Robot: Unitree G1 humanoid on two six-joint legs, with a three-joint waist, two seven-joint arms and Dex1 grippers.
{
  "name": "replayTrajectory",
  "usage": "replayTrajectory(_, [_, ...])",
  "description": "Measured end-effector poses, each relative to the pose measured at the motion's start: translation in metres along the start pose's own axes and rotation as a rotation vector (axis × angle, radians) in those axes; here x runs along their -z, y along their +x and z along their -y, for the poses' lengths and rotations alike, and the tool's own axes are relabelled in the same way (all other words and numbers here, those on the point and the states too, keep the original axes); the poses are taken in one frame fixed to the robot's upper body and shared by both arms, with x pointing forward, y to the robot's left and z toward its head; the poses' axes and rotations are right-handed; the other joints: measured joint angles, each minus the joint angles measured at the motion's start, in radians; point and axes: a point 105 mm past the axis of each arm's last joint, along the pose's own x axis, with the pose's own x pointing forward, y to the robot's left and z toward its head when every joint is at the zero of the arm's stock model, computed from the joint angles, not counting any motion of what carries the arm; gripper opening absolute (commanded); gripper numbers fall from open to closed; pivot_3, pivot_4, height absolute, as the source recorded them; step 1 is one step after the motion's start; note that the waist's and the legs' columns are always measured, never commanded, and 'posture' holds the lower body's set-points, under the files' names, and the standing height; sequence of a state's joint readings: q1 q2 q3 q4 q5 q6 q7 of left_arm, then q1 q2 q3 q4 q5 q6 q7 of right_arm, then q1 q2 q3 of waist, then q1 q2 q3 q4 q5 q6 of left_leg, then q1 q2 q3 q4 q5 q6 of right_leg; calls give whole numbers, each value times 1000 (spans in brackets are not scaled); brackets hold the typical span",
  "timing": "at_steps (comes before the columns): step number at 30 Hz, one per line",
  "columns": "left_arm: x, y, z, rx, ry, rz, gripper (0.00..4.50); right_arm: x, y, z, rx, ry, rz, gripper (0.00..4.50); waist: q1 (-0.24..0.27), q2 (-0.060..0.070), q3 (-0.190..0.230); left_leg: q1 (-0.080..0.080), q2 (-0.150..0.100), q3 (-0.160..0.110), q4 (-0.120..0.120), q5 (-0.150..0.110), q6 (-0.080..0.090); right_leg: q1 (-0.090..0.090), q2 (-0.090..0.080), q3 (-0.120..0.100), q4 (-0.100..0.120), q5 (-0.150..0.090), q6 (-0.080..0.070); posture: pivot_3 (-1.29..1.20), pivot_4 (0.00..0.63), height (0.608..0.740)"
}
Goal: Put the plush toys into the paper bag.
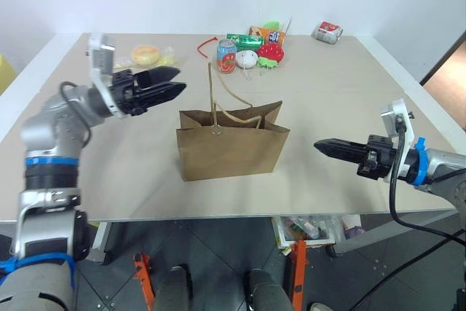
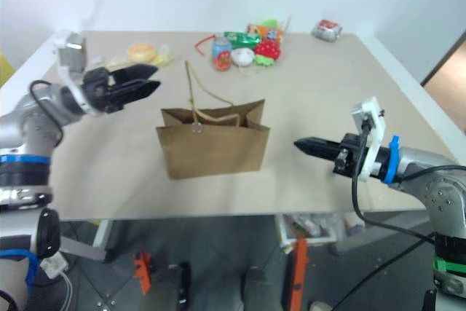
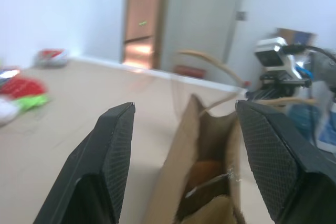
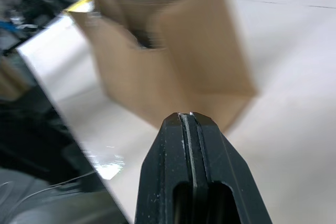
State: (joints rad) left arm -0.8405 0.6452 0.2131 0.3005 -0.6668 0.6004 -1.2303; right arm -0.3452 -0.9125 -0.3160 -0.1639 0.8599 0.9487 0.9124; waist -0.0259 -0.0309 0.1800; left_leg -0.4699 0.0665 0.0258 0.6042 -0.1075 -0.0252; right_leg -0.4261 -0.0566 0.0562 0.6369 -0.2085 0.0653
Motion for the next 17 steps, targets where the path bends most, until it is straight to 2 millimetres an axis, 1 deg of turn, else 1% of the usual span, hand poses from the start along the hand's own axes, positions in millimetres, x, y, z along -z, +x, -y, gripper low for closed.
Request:
replayTrajectory(1, [-1,-5,-1,-26,-6,-3,3133,0,-1,3,12,-1,-2,0,0,0,0,0,0,0,0,0,0,0,0,0,0,0,0,0,150,740])
replayTrajectory(2, [1,-15,0,-80,-14,-12,3133,0,-3,6,24,-8,0,0,0,0,0,1,0,0,-1,0,0,1,0,0,0,0,0,0,150,740])
replayTrajectory(3, [14,-38,7,-175,-63,-40,3133,0,-6,13,40,-13,6,0,-4,0,0,2,0,1,-1,0,0,1,0,1,0,-1,0,0,150,740])
replayTrajectory(6, [36,-69,15,-292,-150,-89,3133,0,-12,19,63,-26,-1,0,-7,0,0,2,0,1,-1,0,0,0,0,0,1,-1,-1,0,150,740])
replayTrajectory(7, [42,-81,22,-330,-170,-114,3133,-1,-14,19,58,-37,0,0,-7,0,0,2,0,1,-1,0,0,0,0,0,1,-1,-1,0,150,740])
replayTrajectory(12, [46,-97,34,-398,-161,-135,3133,-5,-16,18,45,-50,0,0,1,0,0,3,0,1,-1,-2,-3,0,-3,-1,0,0,-3,0,150,740])
replayTrajectory(13, [49,-106,38,-432,-168,-141,3133,-6,-18,18,43,-57,-6,0,2,0,0,3,0,2,-1,-2,-3,1,-4,-1,0,1,-4,0,150,740])
replayTrajectory(15, [52,-110,40,-457,-170,-147,3133,-8,-18,16,34,-65,-5,0,2,-1,0,4,0,2,-1,-2,-4,-4,-4,-1,-1,2,-5,0,150,740])
replayTrajectory(17, [52,-112,39,-475,-169,-143,3133,-10,-17,16,30,-72,-1,0,2,-1,0,4,0,2,-1,-3,-4,-4,-4,-1,-2,2,-6,0,150,740])
